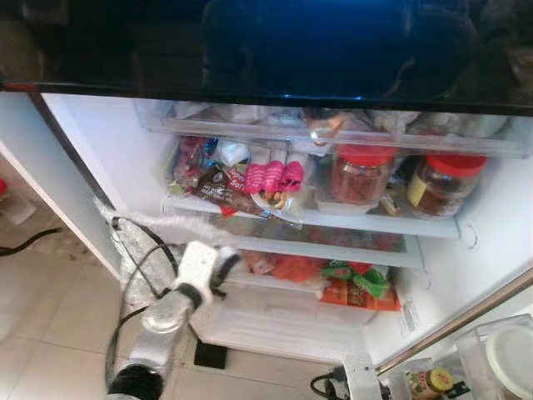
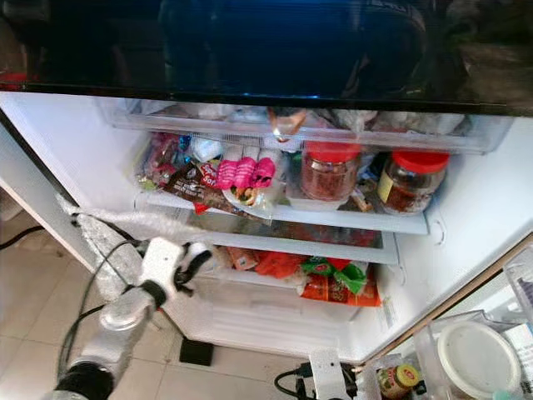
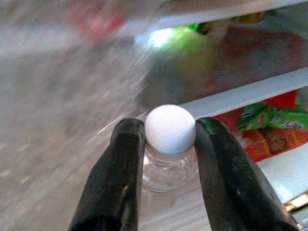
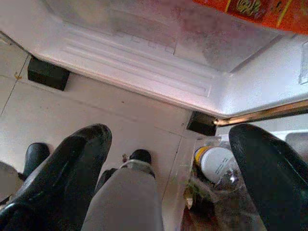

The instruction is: Restocking fridge

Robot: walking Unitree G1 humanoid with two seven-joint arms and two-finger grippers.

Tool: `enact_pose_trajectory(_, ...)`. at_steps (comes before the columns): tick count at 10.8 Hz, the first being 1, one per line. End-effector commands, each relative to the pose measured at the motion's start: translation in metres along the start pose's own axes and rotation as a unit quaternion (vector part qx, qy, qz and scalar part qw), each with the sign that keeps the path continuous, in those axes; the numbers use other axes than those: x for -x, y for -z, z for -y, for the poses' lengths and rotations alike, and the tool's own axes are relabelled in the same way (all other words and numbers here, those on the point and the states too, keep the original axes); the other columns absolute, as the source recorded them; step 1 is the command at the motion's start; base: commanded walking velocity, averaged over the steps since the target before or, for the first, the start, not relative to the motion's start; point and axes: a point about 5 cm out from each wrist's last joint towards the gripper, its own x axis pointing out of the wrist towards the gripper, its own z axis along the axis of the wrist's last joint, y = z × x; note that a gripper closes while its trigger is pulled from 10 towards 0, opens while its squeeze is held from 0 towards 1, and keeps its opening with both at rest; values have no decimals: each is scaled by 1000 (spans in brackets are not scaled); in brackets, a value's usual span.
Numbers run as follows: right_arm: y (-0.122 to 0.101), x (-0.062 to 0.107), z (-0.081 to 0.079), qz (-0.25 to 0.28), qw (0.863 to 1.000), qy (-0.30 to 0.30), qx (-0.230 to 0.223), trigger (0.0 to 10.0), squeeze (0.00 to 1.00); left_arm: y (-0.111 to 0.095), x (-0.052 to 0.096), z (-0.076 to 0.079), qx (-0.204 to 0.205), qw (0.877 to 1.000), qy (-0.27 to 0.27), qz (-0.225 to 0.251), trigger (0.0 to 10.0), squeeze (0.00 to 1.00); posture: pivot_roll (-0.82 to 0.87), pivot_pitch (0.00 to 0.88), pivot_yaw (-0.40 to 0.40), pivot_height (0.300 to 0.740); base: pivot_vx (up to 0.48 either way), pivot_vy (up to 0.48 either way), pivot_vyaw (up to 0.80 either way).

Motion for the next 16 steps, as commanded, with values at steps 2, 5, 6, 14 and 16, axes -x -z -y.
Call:
enact_pose_trajectory(2,3,2,-3,1,1000,5,-10,10000,0,-14,-3,5,-8,999,7,32,10000,0,-119,99,61,740,0,0,0)
enact_pose_trajectory(5,2,2,-6,7,1000,11,-21,10000,0,-35,-3,20,-52,994,41,85,10000,0,-133,76,76,740,0,0,0)
enact_pose_trajectory(6,2,2,-6,7,1000,12,-22,10000,0,-33,-3,21,-48,995,42,82,10000,0,-137,65,79,740,0,0,0)
enact_pose_trajectory(14,2,2,-7,12,1000,11,-23,10000,0,-31,-1,22,-45,995,36,76,10000,0,-140,5,65,740,0,0,0)
enact_pose_trajectory(16,1,2,-4,13,1000,12,-16,10000,0,-30,-1,22,-43,996,29,75,10000,0,-140,30,54,740,0,0,0)
